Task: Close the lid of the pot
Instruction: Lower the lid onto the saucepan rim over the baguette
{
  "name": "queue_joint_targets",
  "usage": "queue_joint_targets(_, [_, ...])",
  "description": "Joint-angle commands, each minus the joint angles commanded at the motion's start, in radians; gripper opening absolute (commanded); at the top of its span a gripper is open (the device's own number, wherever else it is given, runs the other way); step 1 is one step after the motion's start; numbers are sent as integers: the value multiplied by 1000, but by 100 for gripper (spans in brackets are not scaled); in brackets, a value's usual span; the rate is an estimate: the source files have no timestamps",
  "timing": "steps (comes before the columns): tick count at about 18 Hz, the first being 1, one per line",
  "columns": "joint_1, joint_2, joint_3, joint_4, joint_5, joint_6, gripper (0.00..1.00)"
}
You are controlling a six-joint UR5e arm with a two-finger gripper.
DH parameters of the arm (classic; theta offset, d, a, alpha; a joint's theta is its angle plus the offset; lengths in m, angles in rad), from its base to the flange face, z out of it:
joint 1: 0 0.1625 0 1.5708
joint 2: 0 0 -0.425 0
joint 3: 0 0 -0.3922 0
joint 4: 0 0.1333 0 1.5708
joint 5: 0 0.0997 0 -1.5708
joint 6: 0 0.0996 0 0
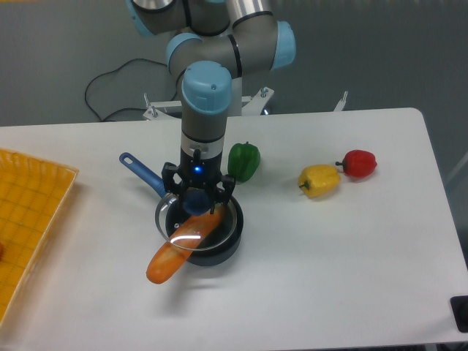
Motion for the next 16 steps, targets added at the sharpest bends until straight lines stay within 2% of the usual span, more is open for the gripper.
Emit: queue_joint_targets(16, [-12,-18,-3,3,8,-2,40])
